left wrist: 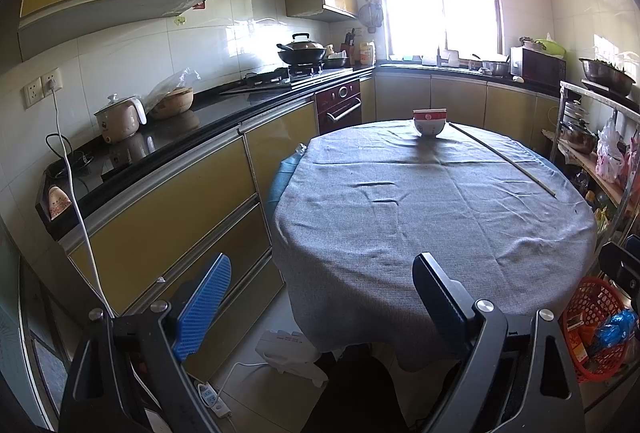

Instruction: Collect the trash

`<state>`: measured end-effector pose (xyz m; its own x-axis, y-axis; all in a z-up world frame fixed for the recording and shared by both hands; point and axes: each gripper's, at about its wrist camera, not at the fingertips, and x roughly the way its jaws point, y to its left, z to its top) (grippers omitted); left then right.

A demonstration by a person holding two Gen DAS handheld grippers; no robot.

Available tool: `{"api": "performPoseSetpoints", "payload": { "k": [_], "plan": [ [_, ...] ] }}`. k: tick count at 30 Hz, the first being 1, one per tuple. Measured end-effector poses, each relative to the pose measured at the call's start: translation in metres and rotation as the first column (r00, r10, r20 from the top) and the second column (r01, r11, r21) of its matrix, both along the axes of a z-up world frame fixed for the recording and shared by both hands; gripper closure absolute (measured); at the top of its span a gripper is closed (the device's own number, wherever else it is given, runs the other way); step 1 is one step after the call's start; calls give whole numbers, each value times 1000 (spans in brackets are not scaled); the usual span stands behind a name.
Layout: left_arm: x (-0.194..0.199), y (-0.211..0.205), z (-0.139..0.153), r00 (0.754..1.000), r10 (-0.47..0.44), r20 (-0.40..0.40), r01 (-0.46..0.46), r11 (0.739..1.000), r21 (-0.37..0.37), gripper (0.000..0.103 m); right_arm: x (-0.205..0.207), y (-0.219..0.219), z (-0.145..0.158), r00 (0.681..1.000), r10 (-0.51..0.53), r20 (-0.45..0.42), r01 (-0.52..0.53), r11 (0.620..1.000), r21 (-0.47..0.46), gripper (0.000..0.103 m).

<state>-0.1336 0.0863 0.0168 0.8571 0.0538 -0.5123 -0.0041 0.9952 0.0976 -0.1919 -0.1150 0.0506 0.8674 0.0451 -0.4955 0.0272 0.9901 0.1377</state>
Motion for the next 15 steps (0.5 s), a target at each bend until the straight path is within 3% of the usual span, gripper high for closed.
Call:
{"api": "performPoseSetpoints", "payload": {
  "k": [15],
  "plan": [
    [0,-1,-2,1000,-3,-4,3,1000,4,11,0,0,0,1000,-1,0,1,1000,1,32]
  ]
}}
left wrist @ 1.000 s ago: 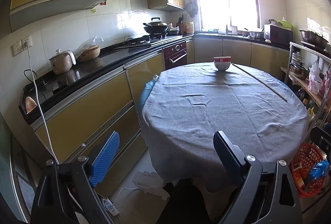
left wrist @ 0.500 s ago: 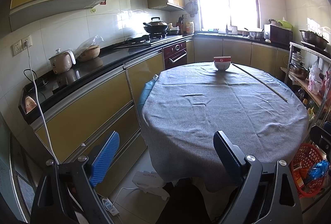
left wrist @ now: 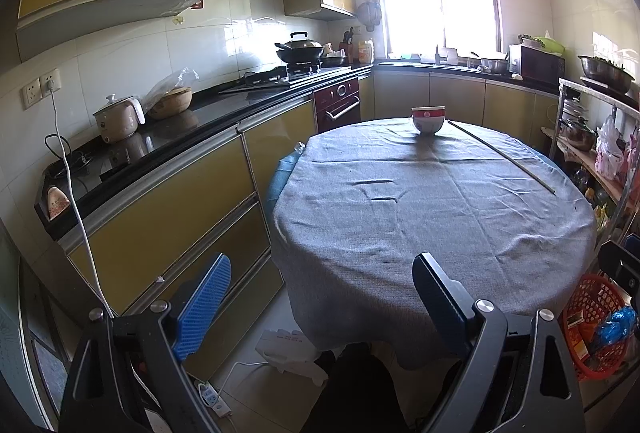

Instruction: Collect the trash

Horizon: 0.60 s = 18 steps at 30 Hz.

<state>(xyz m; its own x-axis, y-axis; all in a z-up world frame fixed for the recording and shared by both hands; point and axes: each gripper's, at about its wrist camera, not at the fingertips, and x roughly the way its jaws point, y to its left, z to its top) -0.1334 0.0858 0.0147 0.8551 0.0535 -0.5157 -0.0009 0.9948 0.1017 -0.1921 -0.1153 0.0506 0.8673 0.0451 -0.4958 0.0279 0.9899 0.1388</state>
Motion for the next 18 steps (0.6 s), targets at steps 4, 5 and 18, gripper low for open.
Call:
{"api": "performPoseSetpoints", "payload": {
  "k": [4,5,18],
  "plan": [
    [0,-1,-2,1000,-2,-2,2,1000,3,11,1,0,-1,1000,-2,-1,2,1000,3,32],
    [0,-1,-2,1000,-3,-3,3,1000,2,11,1,0,-2,1000,-3,-1,3,1000,3,32],
    [3,-2,-5,1000,-7,-21,7,1000,10,11,3,-2,-4,1000,-8,-4,8,1000,8,32]
  ]
}}
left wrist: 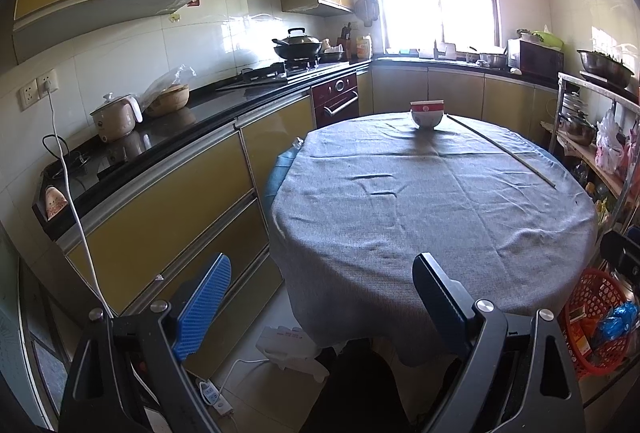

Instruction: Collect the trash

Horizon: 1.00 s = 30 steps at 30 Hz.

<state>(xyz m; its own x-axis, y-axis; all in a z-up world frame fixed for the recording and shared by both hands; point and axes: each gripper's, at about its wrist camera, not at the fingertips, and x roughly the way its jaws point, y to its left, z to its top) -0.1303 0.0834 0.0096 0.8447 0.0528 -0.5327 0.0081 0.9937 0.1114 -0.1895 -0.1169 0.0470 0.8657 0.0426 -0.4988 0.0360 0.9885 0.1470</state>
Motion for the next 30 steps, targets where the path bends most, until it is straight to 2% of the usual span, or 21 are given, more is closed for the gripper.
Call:
{"api": "performPoseSetpoints", "payload": {
  "k": [11,22,26,30],
  "plan": [
    [20,2,-7,998,32,-60,-33,999,-5,11,22,-5,25,999,7,51,-7,1000,-4,32],
    [66,-40,35,1000,1,-22,-2,999,-45,11,48,-28,23,998,-24,53,25,999,-33,32],
    [86,-54,41,1000,-12,-6,12,1000,-25,11,64,-37,27,997,-33,64,36,998,-48,32],
    [106,-57,39,1000,-18,-24,18,1000,-20,11,85,-47,31,997,-43,65,45,998,-39,32]
  ]
}}
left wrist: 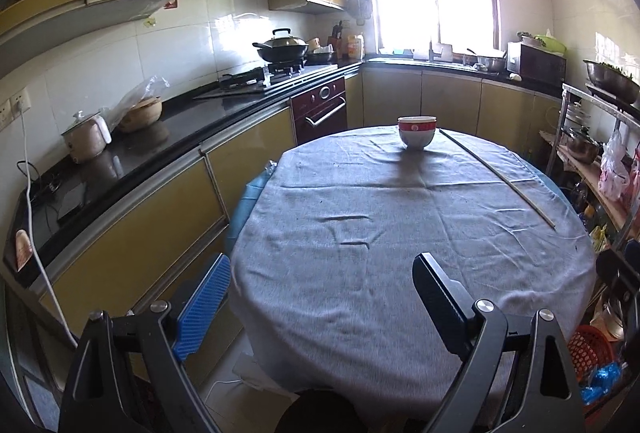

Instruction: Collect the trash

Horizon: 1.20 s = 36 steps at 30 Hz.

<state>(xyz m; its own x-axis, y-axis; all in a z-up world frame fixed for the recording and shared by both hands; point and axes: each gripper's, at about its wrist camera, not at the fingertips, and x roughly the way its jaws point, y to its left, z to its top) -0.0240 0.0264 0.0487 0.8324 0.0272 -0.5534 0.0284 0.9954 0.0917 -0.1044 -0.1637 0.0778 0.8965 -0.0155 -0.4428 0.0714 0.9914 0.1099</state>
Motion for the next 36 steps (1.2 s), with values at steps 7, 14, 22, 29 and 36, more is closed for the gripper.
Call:
{"api": "performPoseSetpoints", "payload": {
  "k": [7,14,22,29,36],
  "plan": [
    [29,-5,-4,1000,-21,-21,21,1000,20,11,41,-6,-1,1000,-4,-19,5,1000,23,32],
    [44,-7,-1,998,-56,-17,56,998,11,11,63,-3,-2,1000,-15,-24,16,999,34,32],
    [48,-7,-4,996,-83,-11,83,996,13,11,73,2,-2,999,-42,-25,43,998,43,32],
    [43,-8,-5,994,-106,-5,106,994,34,11,73,5,-4,998,-52,-25,54,997,53,32],
    [32,-16,11,990,-133,39,132,991,38,11,59,2,9,997,-70,16,69,997,41,32]
  ]
}}
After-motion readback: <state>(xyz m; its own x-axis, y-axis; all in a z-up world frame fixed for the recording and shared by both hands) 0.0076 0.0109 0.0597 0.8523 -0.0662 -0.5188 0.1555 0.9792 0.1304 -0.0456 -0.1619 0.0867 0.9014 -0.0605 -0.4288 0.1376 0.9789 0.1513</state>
